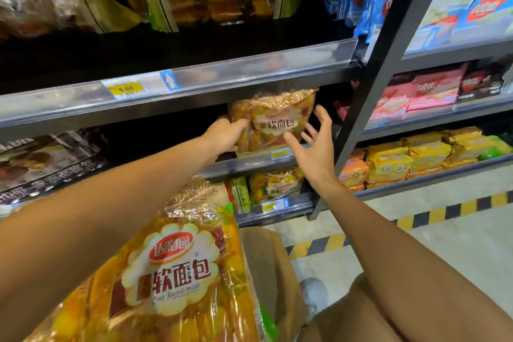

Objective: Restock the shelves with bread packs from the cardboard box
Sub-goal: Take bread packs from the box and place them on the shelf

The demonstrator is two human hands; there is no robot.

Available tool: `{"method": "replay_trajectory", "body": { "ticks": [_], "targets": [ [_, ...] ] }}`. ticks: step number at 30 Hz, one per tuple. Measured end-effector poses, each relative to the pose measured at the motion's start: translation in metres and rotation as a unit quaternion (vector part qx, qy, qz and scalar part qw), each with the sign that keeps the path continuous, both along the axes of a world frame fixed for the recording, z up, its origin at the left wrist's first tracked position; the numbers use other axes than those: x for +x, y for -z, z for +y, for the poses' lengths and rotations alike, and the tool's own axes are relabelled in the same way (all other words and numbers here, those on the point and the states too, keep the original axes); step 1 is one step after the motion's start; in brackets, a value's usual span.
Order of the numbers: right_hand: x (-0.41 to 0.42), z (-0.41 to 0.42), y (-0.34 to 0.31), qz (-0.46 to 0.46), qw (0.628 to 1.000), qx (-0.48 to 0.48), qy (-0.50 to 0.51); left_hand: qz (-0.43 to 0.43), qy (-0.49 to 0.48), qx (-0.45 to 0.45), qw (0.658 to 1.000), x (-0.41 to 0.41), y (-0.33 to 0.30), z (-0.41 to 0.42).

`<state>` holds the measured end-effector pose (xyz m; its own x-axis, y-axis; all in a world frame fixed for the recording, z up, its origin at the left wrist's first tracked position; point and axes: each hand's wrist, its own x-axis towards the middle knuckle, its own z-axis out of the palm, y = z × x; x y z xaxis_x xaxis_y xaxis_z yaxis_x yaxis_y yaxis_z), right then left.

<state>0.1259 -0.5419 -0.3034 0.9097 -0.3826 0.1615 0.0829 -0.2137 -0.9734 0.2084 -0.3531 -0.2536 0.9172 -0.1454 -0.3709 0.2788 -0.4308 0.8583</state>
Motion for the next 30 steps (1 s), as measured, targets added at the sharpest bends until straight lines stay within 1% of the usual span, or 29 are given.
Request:
{"method": "replay_trajectory", "body": {
  "ticks": [2,4,6,8,9,10,11,12,13,14,16,18,19,20,22,25,27,30],
  "targets": [
    [0.003,-0.002,0.007,-0.007,0.998,-0.065,-0.008,0.015,-0.029,-0.003,0.999,0.006,0.001,-0.004],
    [0.007,-0.002,0.010,-0.003,0.990,-0.136,-0.025,0.021,-0.033,-0.008,0.999,0.008,-0.003,-0.008],
    [0.012,0.000,0.009,0.031,0.975,-0.214,-0.046,0.029,-0.043,-0.031,0.998,0.014,-0.006,-0.012],
    [0.016,0.005,0.007,0.050,0.954,-0.293,-0.041,0.022,-0.041,-0.028,0.999,0.012,-0.010,-0.013],
    [0.018,0.007,0.007,0.053,0.946,-0.318,-0.035,0.013,-0.041,0.005,0.999,0.010,-0.010,-0.011],
    [0.018,0.007,0.009,0.051,0.940,-0.336,-0.029,-0.007,-0.023,0.066,0.998,0.009,-0.009,-0.007],
    [0.018,0.005,0.011,0.047,0.934,-0.353,-0.020,-0.047,0.017,0.156,0.986,0.003,-0.011,-0.001],
    [0.016,0.003,0.013,0.043,0.928,-0.370,-0.013,-0.102,0.066,0.253,0.960,-0.004,-0.013,0.006],
    [0.013,0.000,0.016,0.040,0.922,-0.386,-0.009,-0.166,0.116,0.339,0.919,-0.013,-0.015,0.012],
    [0.011,-0.002,0.018,0.035,0.915,-0.402,-0.005,-0.229,0.163,0.400,0.873,-0.021,-0.018,0.017],
    [0.008,-0.008,0.021,0.020,0.903,-0.430,0.001,-0.329,0.243,0.474,0.779,-0.033,-0.020,0.021],
    [0.008,-0.012,0.024,-0.001,0.886,-0.464,-0.007,-0.395,0.304,0.538,0.680,-0.038,-0.014,0.021],
    [0.007,-0.013,0.026,-0.010,0.876,-0.483,-0.016,-0.405,0.327,0.566,0.639,-0.039,-0.010,0.019],
    [0.007,-0.013,0.028,-0.015,0.866,-0.499,-0.025,-0.398,0.342,0.586,0.618,-0.039,-0.008,0.017],
    [0.007,-0.011,0.031,-0.003,0.850,-0.525,-0.039,-0.348,0.354,0.624,0.604,-0.040,-0.001,0.010],
    [0.011,-0.009,0.033,0.042,0.822,-0.567,-0.045,-0.295,0.336,0.669,0.594,-0.036,0.013,-0.001],
    [0.017,-0.010,0.032,0.058,0.802,-0.593,-0.044,-0.273,0.318,0.687,0.594,-0.034,0.020,-0.011],
    [0.029,-0.012,0.030,0.061,0.779,-0.624,-0.028,-0.235,0.301,0.696,0.608,-0.029,0.023,-0.025]
  ]
}}
